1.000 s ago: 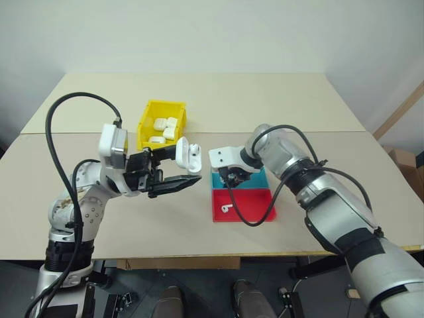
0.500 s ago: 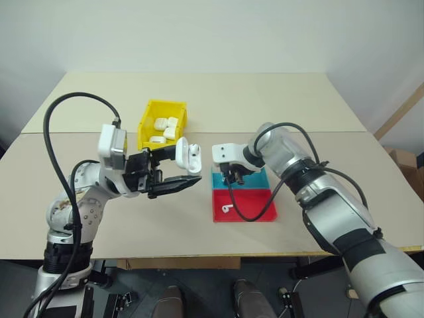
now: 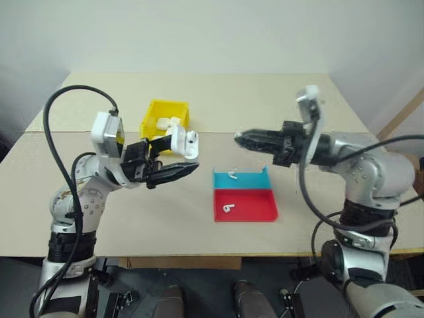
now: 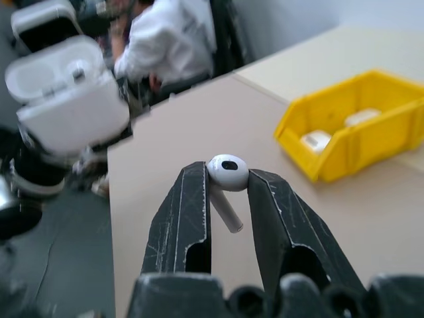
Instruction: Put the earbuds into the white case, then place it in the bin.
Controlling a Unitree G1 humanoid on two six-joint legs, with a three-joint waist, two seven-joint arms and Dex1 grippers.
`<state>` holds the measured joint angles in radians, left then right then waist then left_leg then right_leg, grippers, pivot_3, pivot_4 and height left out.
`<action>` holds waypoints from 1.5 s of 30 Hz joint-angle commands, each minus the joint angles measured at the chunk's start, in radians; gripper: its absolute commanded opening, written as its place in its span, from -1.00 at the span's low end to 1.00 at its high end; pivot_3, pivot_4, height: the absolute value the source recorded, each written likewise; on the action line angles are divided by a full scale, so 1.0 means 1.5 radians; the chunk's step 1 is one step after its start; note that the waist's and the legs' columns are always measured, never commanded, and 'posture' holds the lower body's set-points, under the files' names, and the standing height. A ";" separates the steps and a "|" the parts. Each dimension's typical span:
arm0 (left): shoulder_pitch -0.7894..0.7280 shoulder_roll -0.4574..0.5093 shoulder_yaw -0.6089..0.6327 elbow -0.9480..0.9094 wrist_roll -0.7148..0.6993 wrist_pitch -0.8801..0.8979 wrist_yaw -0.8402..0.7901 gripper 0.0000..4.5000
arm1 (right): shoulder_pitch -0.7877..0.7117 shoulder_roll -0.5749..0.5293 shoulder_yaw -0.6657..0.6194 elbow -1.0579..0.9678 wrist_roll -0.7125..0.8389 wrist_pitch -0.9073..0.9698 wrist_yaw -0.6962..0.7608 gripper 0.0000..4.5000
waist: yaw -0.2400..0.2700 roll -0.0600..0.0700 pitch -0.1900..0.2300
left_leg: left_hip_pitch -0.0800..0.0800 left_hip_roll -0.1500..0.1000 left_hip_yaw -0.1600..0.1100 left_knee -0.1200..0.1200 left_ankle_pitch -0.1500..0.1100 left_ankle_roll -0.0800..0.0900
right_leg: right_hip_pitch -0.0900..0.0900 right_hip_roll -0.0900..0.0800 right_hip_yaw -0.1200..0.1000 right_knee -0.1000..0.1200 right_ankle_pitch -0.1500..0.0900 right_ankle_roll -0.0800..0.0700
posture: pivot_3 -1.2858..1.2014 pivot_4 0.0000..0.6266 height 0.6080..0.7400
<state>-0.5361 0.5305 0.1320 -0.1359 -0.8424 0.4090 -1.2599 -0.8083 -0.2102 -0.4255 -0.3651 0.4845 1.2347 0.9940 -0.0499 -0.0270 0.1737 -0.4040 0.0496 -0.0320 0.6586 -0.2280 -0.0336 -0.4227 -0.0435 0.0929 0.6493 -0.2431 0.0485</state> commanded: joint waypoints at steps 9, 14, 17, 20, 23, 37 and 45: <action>-0.055 -0.027 -0.024 0.032 0.021 -0.012 -0.016 0.23 | -0.013 0.070 0.011 -0.170 0.253 0.071 -0.209 -0.71 | 0.002 0.001 0.000 | -0.001 0.000 0.000 0.000 0.000 0.000 | 0.000 0.000 0.000 -0.001 0.000 0.000 | 0.03 -0.52 1.00; -0.057 -0.030 -0.023 0.041 0.030 -0.020 -0.021 0.23 | 0.025 0.042 0.088 -0.178 0.270 0.030 -0.237 -0.71 | 0.001 0.001 0.000 | -0.001 0.000 0.000 0.000 0.000 0.000 | 0.000 0.000 0.000 -0.001 0.000 0.000 | 0.03 -0.52 1.00; -0.059 -0.031 -0.022 0.043 0.032 -0.021 -0.024 0.23 | 0.034 0.029 0.104 -0.171 0.284 0.007 -0.249 -0.71 | 0.001 0.001 0.000 | -0.001 0.000 0.000 0.000 0.000 0.000 | 0.000 0.000 0.000 -0.001 0.000 0.000 | 0.03 -0.52 1.00; -0.060 -0.030 -0.022 0.044 0.034 -0.021 -0.029 0.23 | 0.042 0.016 0.119 -0.163 0.295 -0.013 -0.261 -0.71 | 0.001 0.001 0.000 | -0.001 0.000 0.000 0.000 0.000 0.000 | 0.000 0.000 0.000 -0.001 0.000 0.000 | 0.03 -0.52 1.00; -0.062 -0.029 -0.021 0.046 0.036 -0.022 -0.031 0.23 | 0.052 0.003 0.128 -0.157 0.308 -0.026 -0.271 -0.71 | 0.001 0.001 0.000 | -0.001 0.000 0.000 0.000 0.000 0.000 | 0.000 0.000 0.000 -0.001 0.000 0.000 | 0.03 -0.52 1.00; -0.064 -0.040 -0.019 0.051 0.052 -0.032 -0.028 0.23 | 0.072 -0.040 0.185 -0.151 0.361 -0.083 -0.322 -0.71 | 0.002 0.001 0.000 | -0.001 0.000 0.000 0.000 0.000 0.000 | 0.000 0.000 0.000 -0.001 0.000 0.000 | 0.03 -0.52 1.00; -0.064 -0.041 -0.016 0.050 0.051 -0.032 -0.025 0.23 | 0.085 -0.065 0.194 -0.144 0.372 -0.105 -0.342 0.01 | 0.002 0.001 0.000 | -0.001 0.000 0.000 0.000 0.000 0.000 | 0.000 0.000 0.000 -0.001 0.000 0.000 | 0.03 -0.52 1.00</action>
<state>-0.6087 0.4698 0.0877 -0.0289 -0.7470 0.3814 -1.2956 -0.6883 -0.2951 -0.1340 -0.5774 1.0139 1.0905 0.4942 -0.0465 -0.0260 0.1742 -0.4055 0.0494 -0.0317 0.6588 -0.2280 -0.0336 -0.4230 -0.0441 0.0930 0.6473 -0.2433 0.0488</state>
